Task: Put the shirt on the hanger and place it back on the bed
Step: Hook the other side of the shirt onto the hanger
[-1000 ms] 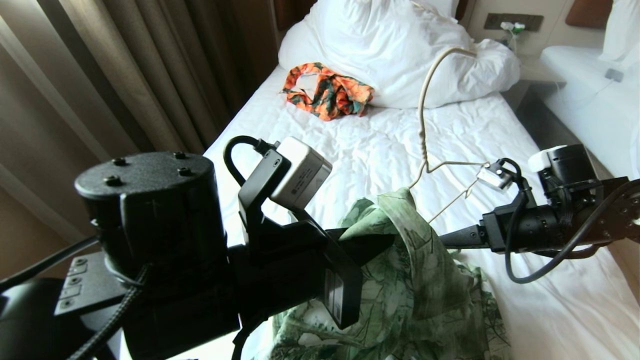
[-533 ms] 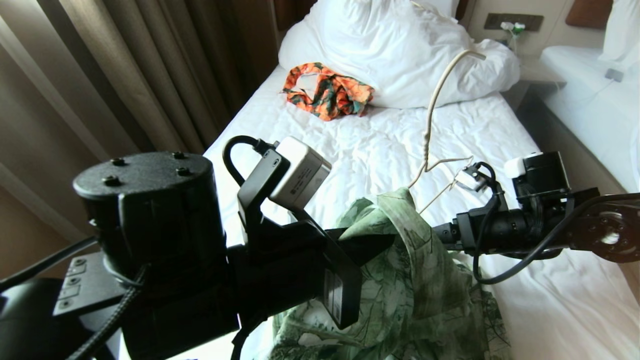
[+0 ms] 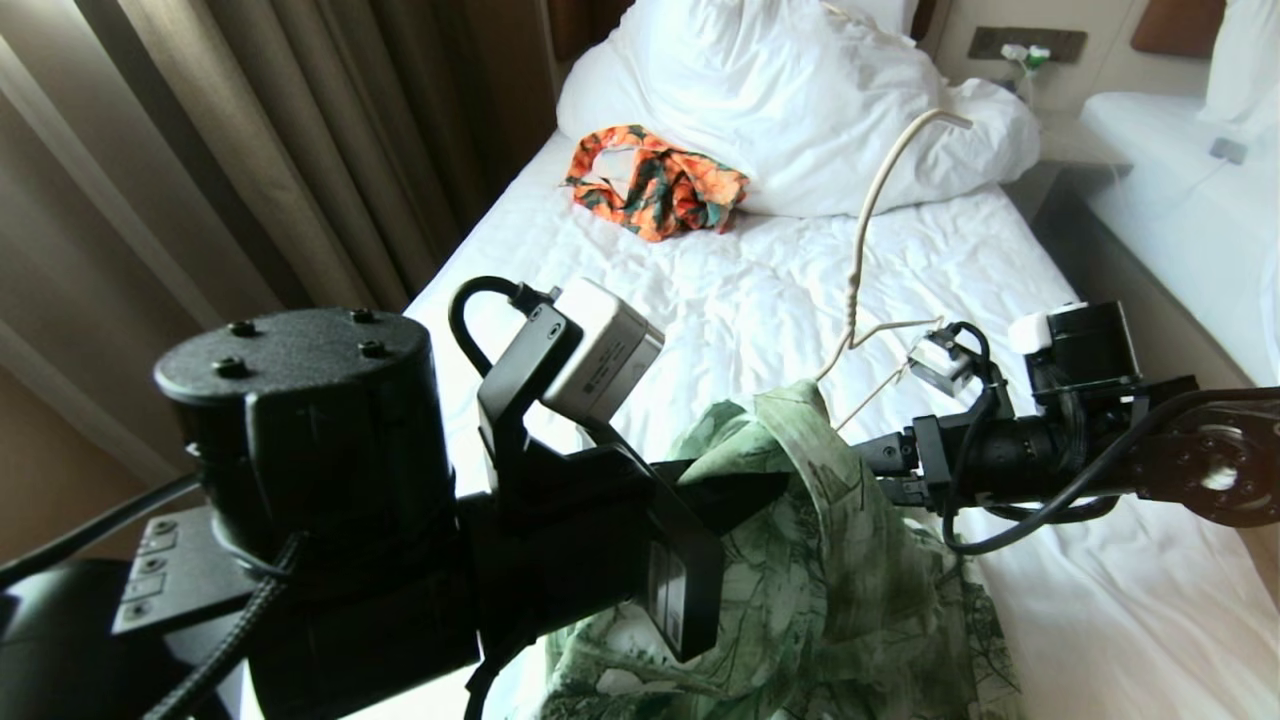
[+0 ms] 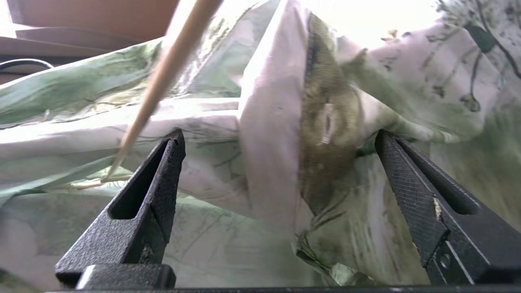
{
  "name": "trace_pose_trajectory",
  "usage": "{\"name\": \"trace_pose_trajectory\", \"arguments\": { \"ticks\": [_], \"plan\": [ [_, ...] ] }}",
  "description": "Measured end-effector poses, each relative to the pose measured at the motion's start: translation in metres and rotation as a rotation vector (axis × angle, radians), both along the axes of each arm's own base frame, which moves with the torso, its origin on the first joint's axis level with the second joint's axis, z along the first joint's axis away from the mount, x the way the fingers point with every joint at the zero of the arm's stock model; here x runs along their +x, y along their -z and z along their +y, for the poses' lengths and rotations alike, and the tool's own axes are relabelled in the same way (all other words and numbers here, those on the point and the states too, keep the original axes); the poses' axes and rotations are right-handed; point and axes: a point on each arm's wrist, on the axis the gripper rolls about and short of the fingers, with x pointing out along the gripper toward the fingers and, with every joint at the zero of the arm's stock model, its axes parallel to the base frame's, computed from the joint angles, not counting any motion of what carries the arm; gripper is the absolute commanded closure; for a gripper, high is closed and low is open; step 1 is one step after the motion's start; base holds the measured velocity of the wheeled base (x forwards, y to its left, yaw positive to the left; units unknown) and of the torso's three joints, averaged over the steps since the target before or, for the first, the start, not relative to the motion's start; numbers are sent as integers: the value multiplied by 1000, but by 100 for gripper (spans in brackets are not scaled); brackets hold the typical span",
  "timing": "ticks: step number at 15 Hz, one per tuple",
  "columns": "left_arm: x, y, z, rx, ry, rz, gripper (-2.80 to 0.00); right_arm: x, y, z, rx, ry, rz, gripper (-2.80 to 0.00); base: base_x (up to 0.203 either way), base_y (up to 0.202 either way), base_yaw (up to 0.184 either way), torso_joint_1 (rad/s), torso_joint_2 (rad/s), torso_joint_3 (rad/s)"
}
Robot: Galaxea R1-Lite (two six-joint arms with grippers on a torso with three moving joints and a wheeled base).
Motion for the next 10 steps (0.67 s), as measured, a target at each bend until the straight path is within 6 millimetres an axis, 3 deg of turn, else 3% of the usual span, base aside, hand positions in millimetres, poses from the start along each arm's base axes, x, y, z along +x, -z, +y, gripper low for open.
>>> {"name": "trace_pose_trajectory", "arguments": {
  "ticks": [10],
  "plan": [
    [0, 1, 0, 2, 1, 1, 0, -1, 6, 5, -2, -18, 12, 0, 0, 0, 0, 0, 0, 0]
  ]
}}
